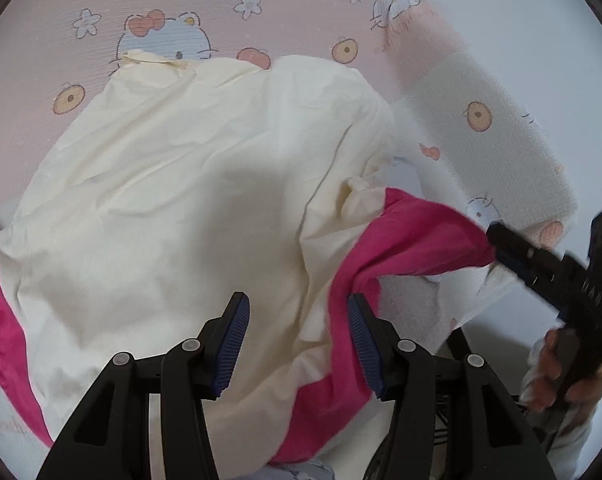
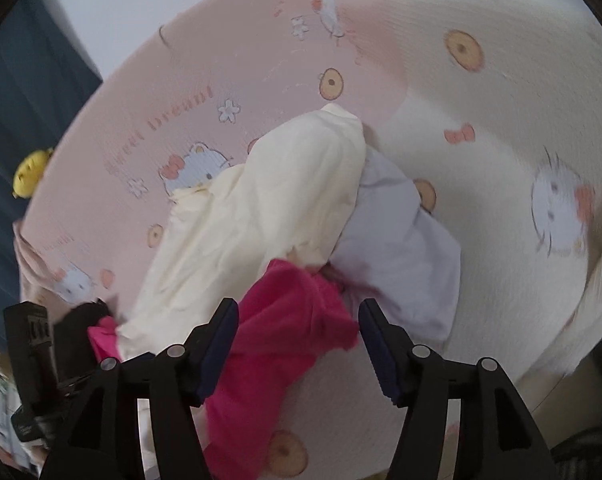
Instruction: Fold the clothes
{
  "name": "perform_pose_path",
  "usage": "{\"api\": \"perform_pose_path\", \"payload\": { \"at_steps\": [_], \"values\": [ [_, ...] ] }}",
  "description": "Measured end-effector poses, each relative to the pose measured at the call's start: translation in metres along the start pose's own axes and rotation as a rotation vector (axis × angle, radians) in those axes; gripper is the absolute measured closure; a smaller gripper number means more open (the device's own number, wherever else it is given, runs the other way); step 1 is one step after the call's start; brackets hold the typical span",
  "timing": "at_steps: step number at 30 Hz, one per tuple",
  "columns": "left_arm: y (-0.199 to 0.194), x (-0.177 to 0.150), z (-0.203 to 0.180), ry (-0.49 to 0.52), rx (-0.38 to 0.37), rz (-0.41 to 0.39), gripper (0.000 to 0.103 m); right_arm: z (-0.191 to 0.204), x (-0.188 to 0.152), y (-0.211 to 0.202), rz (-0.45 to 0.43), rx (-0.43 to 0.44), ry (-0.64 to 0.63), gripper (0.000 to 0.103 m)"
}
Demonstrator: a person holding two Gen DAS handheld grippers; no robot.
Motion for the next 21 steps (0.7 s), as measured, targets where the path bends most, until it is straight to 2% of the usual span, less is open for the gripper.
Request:
{"api": "perform_pose_path", "payload": {
  "at_steps": [6,12,16,21],
  "values": [
    [-0.001,-0.006,-0.028,0.119,0.030,-0.013,0.055,-0.016,-0.031,-0.006,0.009,0.015,0.079,0.036],
    [0.007,-0.010,-0.056,0.255,0.072,-0.012,0.055,-0.039,-0.058,0.014,0.061,0.013,0.185,0.035],
    [0.027,-0.006,-0.061,0.286,0.073,0.020,0.055,-0.047,-0.068,0.028,0.094,0.037,0.254,0.035],
    [0.053,-0.001,-0.069,0.325,0.076,0.060,0.055,-0.055,-0.070,0.043,0.090,0.068,0.359,0.035]
  ]
}}
Point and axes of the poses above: each gripper's, at about its wrist camera, not at the fingertips, and y roughly the way its jaws point, z to its left, x to its top, the point moved 4 cm from there along y, roughly the way its jaws point, and after that the axes turned 5 degrees about x, right-handed, at the moved point
